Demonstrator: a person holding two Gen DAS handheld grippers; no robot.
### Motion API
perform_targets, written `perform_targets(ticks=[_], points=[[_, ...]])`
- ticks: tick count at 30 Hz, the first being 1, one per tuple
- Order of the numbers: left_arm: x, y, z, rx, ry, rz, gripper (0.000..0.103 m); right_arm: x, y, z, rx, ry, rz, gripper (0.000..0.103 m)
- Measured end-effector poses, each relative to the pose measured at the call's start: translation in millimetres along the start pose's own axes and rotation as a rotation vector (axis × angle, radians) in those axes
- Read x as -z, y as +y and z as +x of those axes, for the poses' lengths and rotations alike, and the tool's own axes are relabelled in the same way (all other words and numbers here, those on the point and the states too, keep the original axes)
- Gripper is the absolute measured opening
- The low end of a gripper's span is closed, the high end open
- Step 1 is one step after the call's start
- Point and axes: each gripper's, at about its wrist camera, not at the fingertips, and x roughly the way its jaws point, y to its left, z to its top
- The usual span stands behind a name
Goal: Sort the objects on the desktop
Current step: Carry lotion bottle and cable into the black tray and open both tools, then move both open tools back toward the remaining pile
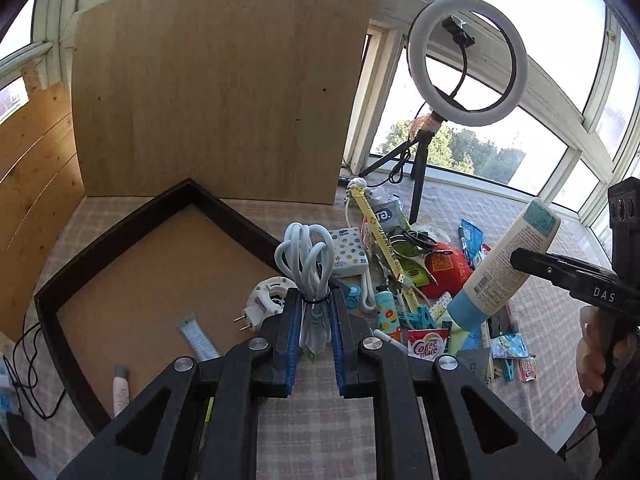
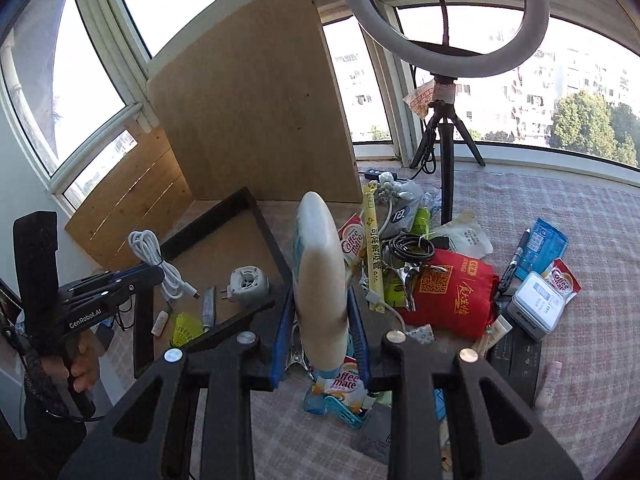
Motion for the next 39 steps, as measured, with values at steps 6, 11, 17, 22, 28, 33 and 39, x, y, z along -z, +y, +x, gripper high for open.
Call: perform_targets(ticks=[6,11,17,22,28,33,39], points=[[22,62,-29,-0.09,-0.012,-0.073,0.013,1,76,40,-0.076,0.045,-0.087,0.026],[31,105,-36,-0.127,-0.01,-0.117,0.013,1,131,79,-0.106,0.068,-0.137,0.026],[30,144,-34,-0.134,-0.002,-0.135,0.013,0,184,121,-0.088,0.099,-0.203,0.026],[20,166,-21,-0.123,0.005,-0.145,0.013,-9,207,153,-0.069,0.119,-0.213,0.026],[9,175,-12,-0.117,-0.02,-0.154,0.039,-20,217,176,-0.008,0.143,-0.217,0.058],[4,171,-7,-0.114,-0.018,-0.125,0.039,-27,207,169,0.002,0.091,-0.203,0.06],[5,157,-5,-0.084,-0.011,-0.091,0.039,-30,178,145,0.01,0.038,-0.177,0.06]])
